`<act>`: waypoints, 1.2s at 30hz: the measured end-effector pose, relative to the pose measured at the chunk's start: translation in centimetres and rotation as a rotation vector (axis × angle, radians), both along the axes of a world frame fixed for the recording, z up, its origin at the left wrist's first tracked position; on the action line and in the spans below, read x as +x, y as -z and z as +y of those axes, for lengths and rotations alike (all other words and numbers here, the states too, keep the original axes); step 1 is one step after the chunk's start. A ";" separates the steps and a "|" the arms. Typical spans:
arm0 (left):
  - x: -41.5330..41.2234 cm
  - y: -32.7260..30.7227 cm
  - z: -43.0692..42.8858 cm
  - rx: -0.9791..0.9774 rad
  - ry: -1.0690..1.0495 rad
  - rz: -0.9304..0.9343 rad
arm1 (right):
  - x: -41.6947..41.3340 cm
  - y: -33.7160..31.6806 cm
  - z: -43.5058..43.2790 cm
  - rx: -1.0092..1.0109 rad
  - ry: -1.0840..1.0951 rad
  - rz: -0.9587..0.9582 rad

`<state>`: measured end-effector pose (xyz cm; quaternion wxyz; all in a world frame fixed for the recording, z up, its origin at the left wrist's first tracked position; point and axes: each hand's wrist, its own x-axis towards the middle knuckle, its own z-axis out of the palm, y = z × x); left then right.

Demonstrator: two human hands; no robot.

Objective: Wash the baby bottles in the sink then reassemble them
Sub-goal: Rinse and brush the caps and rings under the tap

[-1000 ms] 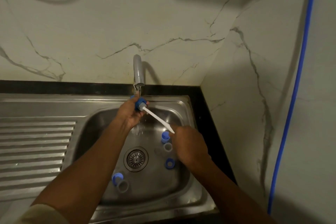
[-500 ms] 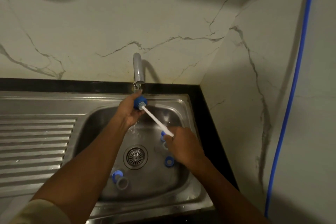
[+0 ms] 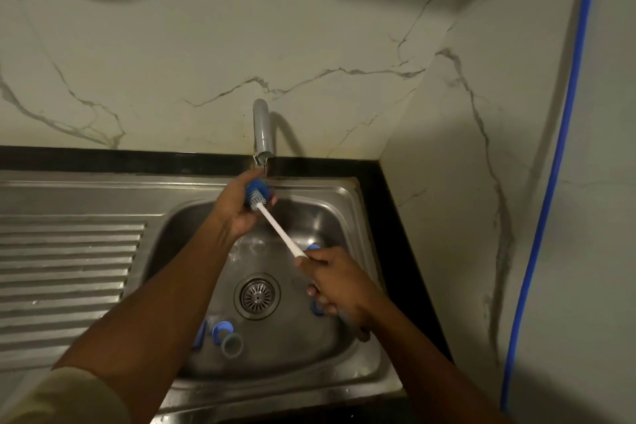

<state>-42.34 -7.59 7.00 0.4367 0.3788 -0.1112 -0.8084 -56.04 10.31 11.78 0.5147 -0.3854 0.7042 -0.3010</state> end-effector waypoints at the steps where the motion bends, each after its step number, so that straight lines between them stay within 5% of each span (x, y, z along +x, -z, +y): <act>1: 0.2 0.1 0.0 0.031 -0.002 0.090 | -0.1 0.0 -0.1 -0.002 0.015 0.016; 4: 0.0 0.3 0.3 0.007 0.034 0.017 | -1.3 0.1 -0.6 -0.101 -0.185 0.753; 6: -0.7 0.3 0.5 -0.049 0.014 -0.149 | -1.3 0.3 -0.4 -0.115 -0.231 0.995; 9: -0.5 0.9 0.4 -0.041 -0.116 -0.215 | -0.5 0.6 0.7 -0.099 -0.179 0.811; 13: 0.8 2.5 0.5 -0.066 -0.067 -0.136 | -0.4 -0.6 2.4 -0.005 0.028 0.083; 15: 0.3 2.5 1.1 -0.063 0.017 -0.047 | 0.5 -1.2 2.2 0.018 0.084 -0.108; 19: -2.3 1.7 2.9 -0.030 0.044 0.064 | 2.7 -1.4 -0.3 -0.030 0.144 -0.062; 25: -0.5 2.1 1.3 0.078 -0.162 -0.015 | 4.2 -1.6 2.0 0.063 0.055 -0.112; 30: -0.9 1.1 1.3 -0.089 -0.028 -0.100 | 3.5 -1.3 0.3 -0.013 0.165 -0.149; 36: -0.9 1.6 1.2 -0.073 0.007 -0.160 | 4.4 -1.1 1.7 -0.040 0.098 -0.012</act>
